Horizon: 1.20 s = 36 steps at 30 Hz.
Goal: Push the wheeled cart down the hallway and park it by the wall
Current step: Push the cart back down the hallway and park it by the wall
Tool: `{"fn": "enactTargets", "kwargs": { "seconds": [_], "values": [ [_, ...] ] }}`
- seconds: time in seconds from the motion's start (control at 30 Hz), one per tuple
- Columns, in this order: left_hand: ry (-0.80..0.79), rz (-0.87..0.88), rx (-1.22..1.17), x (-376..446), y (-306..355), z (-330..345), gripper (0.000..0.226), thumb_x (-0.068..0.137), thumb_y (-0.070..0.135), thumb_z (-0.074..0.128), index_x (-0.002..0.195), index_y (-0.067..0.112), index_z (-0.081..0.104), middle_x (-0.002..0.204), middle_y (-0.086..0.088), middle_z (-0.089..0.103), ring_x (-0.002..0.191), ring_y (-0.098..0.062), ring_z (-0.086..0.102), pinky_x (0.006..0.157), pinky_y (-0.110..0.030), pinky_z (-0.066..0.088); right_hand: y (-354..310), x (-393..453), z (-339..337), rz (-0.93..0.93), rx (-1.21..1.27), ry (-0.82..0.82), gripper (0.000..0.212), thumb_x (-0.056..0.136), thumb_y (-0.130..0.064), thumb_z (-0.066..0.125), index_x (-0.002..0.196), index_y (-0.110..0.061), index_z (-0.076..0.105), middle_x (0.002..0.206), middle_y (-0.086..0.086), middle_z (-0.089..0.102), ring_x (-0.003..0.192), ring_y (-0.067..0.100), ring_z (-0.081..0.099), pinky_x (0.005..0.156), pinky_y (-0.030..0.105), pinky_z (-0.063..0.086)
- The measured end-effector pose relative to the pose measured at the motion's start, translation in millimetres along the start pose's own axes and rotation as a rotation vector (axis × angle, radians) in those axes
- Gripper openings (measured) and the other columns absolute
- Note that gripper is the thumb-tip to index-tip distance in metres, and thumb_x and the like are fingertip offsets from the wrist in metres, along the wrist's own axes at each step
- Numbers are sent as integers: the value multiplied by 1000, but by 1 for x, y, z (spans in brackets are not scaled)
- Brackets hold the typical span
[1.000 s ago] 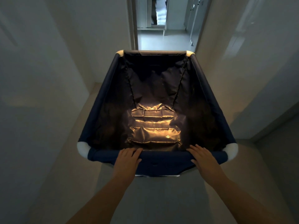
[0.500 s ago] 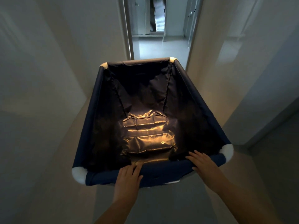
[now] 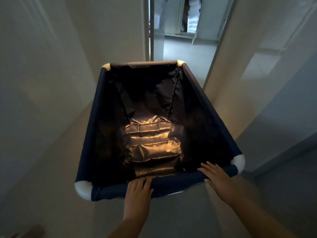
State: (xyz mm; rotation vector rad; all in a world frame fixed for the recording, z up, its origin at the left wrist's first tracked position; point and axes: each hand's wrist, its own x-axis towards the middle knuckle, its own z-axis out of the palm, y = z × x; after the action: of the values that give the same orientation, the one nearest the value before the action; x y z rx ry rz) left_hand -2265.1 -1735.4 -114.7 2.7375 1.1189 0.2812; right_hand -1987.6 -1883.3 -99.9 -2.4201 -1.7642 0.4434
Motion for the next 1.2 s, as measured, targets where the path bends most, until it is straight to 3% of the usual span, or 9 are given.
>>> {"fn": "enactTargets", "kwargs": {
  "seconds": [0.23,0.4,0.47,0.57,0.6,0.73,1.2],
  "values": [
    [38,-65,10,1,76,16,55,56,28,88,106,17,69,92,-2,71,82,-22,67,77,-35,56,61,-10,-29,-76,-32,-60,43,100,-27,34,142,-26,24,156,-5,14,144,11,4,116,26,-4],
    [60,-129,17,9,124,28,61,47,31,91,103,17,72,88,-2,72,78,-22,68,76,-37,57,103,-6,-46,-154,-30,-98,46,98,-38,23,142,-26,24,157,-4,10,144,13,1,94,4,-27],
    [91,-140,51,12,134,36,52,57,34,85,104,19,71,90,-1,71,80,-21,68,81,-35,55,119,-5,-47,-165,-39,-104,46,98,-39,23,142,-27,24,156,-6,11,144,12,1,99,7,-25],
    [98,-127,106,20,146,40,39,78,38,49,107,20,67,93,2,70,84,-20,66,91,-36,45,136,4,-50,-176,-55,-106,44,100,-28,33,143,-28,21,157,-5,11,144,13,0,115,24,-9],
    [95,-139,112,24,147,40,38,78,38,48,108,21,67,94,2,69,85,-19,65,90,-37,48,141,9,-49,-182,-54,-106,44,100,-28,34,143,-28,21,156,-5,12,145,14,1,116,28,-6],
    [63,-187,111,43,145,39,48,62,29,84,106,17,67,93,-1,70,84,-23,66,83,-39,54,151,32,-42,-211,-28,-67,44,98,-26,40,141,-26,28,155,-3,21,144,16,7,116,31,-1],
    [54,-198,210,117,65,32,49,62,20,85,107,13,67,93,-8,70,84,-28,66,84,-44,53,115,125,-30,-217,-29,29,43,94,-20,50,135,-18,40,149,8,37,142,27,21,117,41,10]
  ]
}}
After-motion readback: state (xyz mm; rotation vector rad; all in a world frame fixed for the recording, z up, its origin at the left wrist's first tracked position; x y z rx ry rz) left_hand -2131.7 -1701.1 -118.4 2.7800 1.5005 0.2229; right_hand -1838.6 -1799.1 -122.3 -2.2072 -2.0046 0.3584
